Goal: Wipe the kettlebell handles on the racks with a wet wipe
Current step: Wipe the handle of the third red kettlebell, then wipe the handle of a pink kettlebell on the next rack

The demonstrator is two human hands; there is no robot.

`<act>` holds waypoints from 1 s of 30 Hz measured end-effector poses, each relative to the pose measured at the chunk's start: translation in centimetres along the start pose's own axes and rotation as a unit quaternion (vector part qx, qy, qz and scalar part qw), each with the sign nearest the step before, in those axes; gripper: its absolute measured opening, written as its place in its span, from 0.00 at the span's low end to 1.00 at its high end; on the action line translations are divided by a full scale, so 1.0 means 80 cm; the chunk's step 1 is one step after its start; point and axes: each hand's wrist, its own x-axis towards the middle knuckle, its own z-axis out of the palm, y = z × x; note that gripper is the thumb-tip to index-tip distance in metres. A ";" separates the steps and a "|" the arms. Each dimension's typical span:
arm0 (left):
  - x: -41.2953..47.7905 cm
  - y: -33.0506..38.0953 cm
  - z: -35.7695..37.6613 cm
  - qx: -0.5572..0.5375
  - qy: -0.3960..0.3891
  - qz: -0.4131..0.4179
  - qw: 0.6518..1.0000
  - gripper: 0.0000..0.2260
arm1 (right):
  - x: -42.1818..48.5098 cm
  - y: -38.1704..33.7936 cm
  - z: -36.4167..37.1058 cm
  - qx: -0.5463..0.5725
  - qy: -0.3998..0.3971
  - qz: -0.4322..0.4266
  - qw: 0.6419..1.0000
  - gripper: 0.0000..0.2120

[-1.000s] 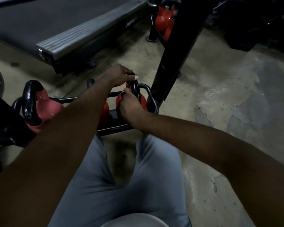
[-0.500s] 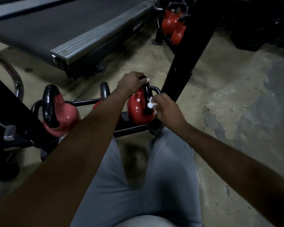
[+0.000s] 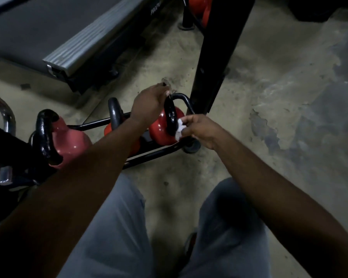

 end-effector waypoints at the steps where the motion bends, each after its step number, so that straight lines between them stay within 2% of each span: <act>1: -0.001 0.008 -0.007 0.022 -0.028 0.001 0.999 0.17 | -0.006 -0.006 -0.004 -0.013 0.013 -0.003 1.000 0.15; 3: -0.005 0.028 -0.022 0.068 -0.104 -0.004 0.992 0.16 | -0.019 -0.021 -0.013 -0.016 0.039 -0.005 0.999 0.12; 6: -0.008 0.070 -0.049 0.122 -0.192 -0.014 0.974 0.14 | -0.044 -0.065 -0.031 -0.006 0.005 0.007 1.000 0.08; 8: -0.009 0.098 -0.066 0.072 -0.225 -0.057 0.970 0.14 | -0.065 -0.100 -0.047 -0.040 -0.004 0.010 0.999 0.09; 11: -0.009 0.140 -0.095 0.013 -0.259 -0.132 0.957 0.18 | -0.113 -0.143 -0.069 -0.043 0.037 0.024 0.998 0.08; 14: -0.012 0.186 -0.131 -0.022 -0.264 -0.148 0.953 0.16 | -0.182 -0.173 -0.090 0.049 0.069 0.046 0.995 0.11; 16: -0.013 0.229 -0.163 -0.054 -0.303 -0.160 0.938 0.17 | -0.233 -0.197 -0.103 0.105 0.076 0.051 0.990 0.14; 17: -0.011 0.251 -0.179 -0.069 -0.330 -0.163 0.927 0.15 | -0.258 -0.211 -0.109 0.122 0.086 0.051 0.988 0.14; 18: -0.008 0.274 -0.195 -0.071 -0.354 -0.152 0.920 0.13 | -0.284 -0.226 -0.114 0.140 0.099 0.050 0.984 0.13; 21: 0.004 0.345 -0.243 -0.073 -0.420 -0.117 0.897 0.15 | -0.360 -0.270 -0.123 0.208 0.138 0.048 0.967 0.10; 23: 0.007 0.391 -0.277 -0.068 -0.428 -0.093 0.896 0.15 | -0.410 -0.296 -0.126 0.268 0.172 0.051 0.947 0.11; 26: 0.007 0.455 -0.323 -0.111 -0.412 -0.100 0.899 0.13 | -0.489 -0.329 -0.135 0.337 0.241 0.032 0.909 0.08; 28: 0.005 0.494 -0.352 -0.136 -0.417 -0.086 0.895 0.12 | -0.537 -0.349 -0.137 0.349 0.276 0.030 0.895 0.09; 30: 0.007 0.528 -0.368 -0.133 -0.429 -0.062 0.891 0.11 | -0.575 -0.366 -0.138 0.332 0.291 0.020 0.897 0.07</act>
